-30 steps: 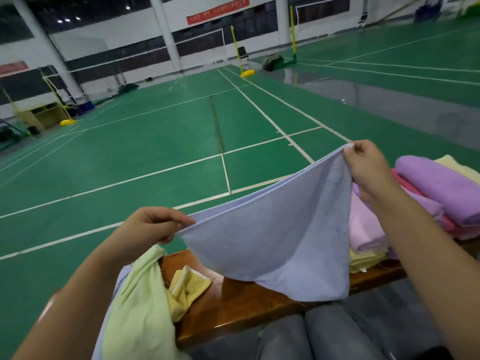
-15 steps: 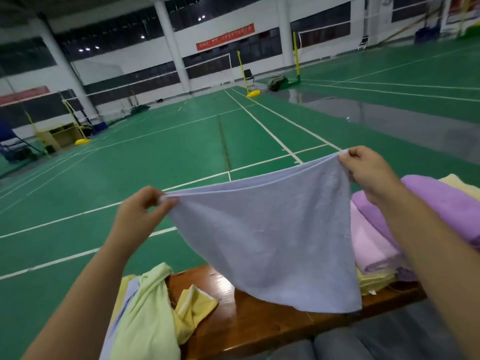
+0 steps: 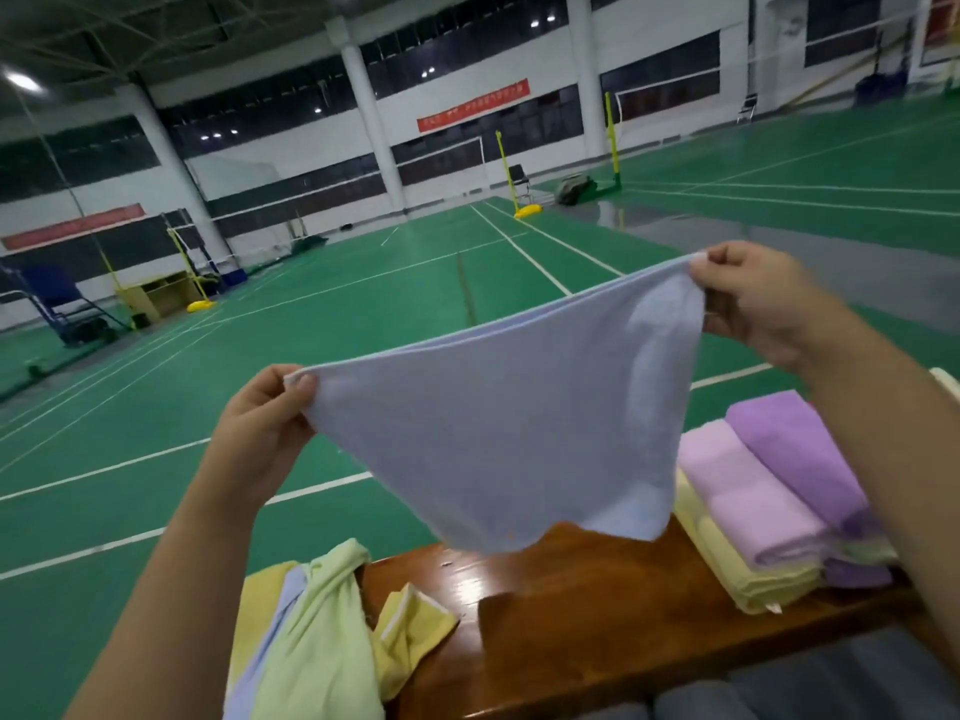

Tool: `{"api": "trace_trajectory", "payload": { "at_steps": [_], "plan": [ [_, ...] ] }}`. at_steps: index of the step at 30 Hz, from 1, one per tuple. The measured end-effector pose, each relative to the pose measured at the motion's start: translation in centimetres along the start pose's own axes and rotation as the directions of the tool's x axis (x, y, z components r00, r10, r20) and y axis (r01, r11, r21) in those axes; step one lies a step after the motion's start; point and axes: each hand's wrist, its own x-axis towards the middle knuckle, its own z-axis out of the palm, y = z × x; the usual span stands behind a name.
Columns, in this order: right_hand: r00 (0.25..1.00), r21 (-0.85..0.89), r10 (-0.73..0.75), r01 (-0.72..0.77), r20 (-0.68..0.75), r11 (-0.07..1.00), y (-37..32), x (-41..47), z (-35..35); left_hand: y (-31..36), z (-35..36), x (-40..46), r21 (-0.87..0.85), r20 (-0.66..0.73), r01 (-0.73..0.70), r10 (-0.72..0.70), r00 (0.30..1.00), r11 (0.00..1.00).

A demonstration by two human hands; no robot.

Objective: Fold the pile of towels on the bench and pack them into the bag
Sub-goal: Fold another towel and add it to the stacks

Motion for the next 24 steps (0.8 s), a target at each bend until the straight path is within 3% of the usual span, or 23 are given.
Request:
{"api": "trace_trajectory", "payload": {
  "at_steps": [2, 6, 10, 14, 19, 24],
  "plan": [
    [0.995, 0.156, 0.014, -0.029, 0.096, 0.987, -1.1, -0.6, -0.7, 0.6, -1.0, -0.6, -0.224, 0.104, 0.044, -0.020, 0.994, 0.974],
    [0.955, 0.267, 0.215, -0.266, 0.204, 0.926, -0.6, -0.6, -1.3, -0.2, -0.7, -1.1, -0.309, 0.068, 0.158, -0.144, 0.987, 0.938],
    [0.897, 0.299, 0.414, -0.442, 0.155, 0.846, 3.0, -0.8, 0.1, -3.2, 1.9, -1.8, -0.419, -0.029, 0.394, -0.446, 0.895, 0.818],
    [0.906, 0.318, 0.423, -0.406, 0.016, 0.857, 7.3, -3.9, 2.9, -6.7, 5.9, -5.0, -0.467, -0.007, 0.497, -0.565, 0.825, 0.732],
    [0.944, 0.010, 0.325, -0.324, -0.053, 0.946, 11.3, -9.8, 7.8, -9.7, 12.2, -10.0, -0.309, 0.099, 0.563, -0.563, 0.820, 0.767],
    [0.968, -0.254, 0.217, -0.179, 0.129, 0.950, 12.6, -12.6, 9.7, -10.1, 15.1, -12.1, -0.192, 0.058, 0.545, -0.545, 0.837, 0.816]
  ]
}}
